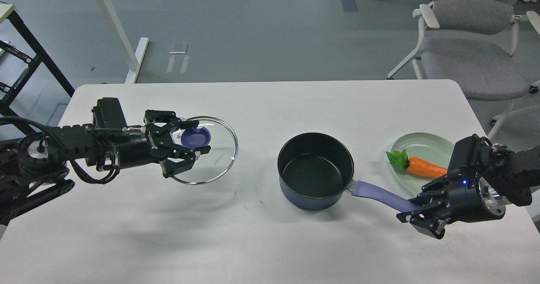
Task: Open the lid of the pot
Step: 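Lift the glass lid off the pot with the left gripper, then lower the lid onto the table beside the pot and release it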
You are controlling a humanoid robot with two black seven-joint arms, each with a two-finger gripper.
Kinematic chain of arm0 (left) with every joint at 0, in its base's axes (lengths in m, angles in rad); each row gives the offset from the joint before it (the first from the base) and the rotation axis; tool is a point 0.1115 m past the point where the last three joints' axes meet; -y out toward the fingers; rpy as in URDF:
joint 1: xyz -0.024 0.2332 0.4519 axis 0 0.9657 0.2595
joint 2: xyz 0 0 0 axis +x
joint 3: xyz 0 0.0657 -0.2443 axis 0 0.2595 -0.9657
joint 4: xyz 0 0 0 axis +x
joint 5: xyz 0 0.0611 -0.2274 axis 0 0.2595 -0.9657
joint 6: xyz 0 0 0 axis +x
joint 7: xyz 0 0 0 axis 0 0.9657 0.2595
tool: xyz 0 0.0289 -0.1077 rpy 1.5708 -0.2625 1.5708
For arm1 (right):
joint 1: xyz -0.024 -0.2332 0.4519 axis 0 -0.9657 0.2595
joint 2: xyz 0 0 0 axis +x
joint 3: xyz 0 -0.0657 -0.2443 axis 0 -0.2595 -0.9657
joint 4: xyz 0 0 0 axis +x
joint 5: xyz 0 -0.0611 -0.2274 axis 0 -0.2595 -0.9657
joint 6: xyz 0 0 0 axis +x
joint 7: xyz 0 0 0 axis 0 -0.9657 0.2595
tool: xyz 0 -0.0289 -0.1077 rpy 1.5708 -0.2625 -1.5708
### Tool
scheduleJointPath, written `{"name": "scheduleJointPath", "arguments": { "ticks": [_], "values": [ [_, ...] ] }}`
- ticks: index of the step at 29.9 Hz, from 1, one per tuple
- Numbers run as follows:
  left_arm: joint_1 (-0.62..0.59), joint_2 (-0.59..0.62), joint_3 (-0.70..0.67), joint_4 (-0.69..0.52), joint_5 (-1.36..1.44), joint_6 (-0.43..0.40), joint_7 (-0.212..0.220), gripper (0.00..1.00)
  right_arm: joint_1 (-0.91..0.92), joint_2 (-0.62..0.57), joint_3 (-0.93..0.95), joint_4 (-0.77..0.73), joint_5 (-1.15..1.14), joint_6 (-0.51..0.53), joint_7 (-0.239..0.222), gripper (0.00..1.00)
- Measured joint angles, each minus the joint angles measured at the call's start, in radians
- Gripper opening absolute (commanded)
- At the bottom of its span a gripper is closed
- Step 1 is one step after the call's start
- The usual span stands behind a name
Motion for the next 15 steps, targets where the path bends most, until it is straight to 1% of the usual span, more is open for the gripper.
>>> {"name": "scheduleJointPath", "arguments": {
  "ticks": [5,11,15],
  "values": [
    [0.048,-0.018,-0.004,0.026,-0.002,0.022,0.000,0.43,0.001,0.000,0.000,0.000,0.000,0.000,0.000,0.32],
    [0.052,-0.081,-0.002,0.117,-0.002,0.026,0.000,0.44,0.002,-0.001,0.000,0.000,0.000,0.000,0.000,0.32],
    [0.057,-0.101,0.002,0.145,0.003,0.026,0.000,0.46,0.002,-0.002,0.000,0.000,0.000,0.000,0.000,0.32]
  ]
}}
